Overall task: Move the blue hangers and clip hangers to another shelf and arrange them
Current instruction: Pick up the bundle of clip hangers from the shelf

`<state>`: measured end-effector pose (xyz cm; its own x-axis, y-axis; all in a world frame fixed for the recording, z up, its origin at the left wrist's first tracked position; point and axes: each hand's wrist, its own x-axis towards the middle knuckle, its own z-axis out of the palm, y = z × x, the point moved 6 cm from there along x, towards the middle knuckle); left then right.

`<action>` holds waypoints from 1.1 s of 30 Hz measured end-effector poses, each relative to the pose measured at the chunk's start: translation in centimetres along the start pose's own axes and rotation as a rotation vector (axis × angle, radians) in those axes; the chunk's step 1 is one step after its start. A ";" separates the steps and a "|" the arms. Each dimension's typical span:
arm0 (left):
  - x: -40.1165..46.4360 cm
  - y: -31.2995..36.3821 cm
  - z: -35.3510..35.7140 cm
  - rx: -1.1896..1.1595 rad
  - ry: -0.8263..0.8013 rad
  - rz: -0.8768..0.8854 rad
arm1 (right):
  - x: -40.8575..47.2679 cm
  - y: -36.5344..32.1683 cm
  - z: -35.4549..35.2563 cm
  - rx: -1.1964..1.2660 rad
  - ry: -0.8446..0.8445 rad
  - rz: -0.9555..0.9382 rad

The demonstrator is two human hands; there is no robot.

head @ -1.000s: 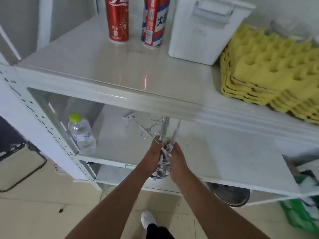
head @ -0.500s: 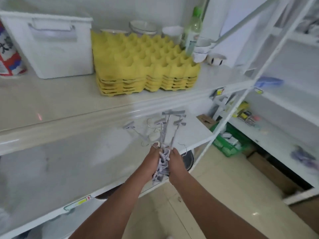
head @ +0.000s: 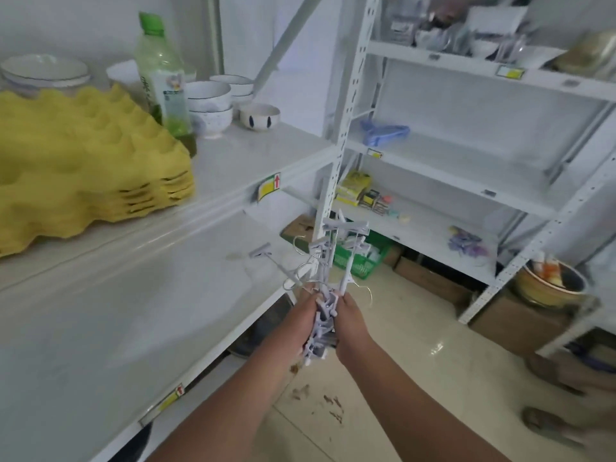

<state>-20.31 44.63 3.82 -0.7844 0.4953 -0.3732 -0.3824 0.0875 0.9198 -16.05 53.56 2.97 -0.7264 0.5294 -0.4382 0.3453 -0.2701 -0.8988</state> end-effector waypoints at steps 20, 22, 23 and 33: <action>14.2 8.6 26.4 0.023 -0.257 -0.034 | 15.1 -11.2 -22.7 0.171 0.192 -0.057; 15.8 9.9 27.6 0.046 -0.272 -0.002 | 16.3 -12.9 -23.8 0.181 0.209 -0.052; 16.7 10.5 28.1 0.074 -0.270 0.028 | 17.2 -13.7 -24.3 0.180 0.214 -0.054; 31.1 16.1 32.4 0.148 -0.268 0.099 | 30.4 -21.5 -27.8 0.109 0.306 -0.111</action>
<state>-35.09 89.49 10.95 -0.6503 0.7160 -0.2539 -0.2198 0.1425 0.9651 -29.06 97.80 8.62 -0.5380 0.7729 -0.3364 0.1965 -0.2731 -0.9417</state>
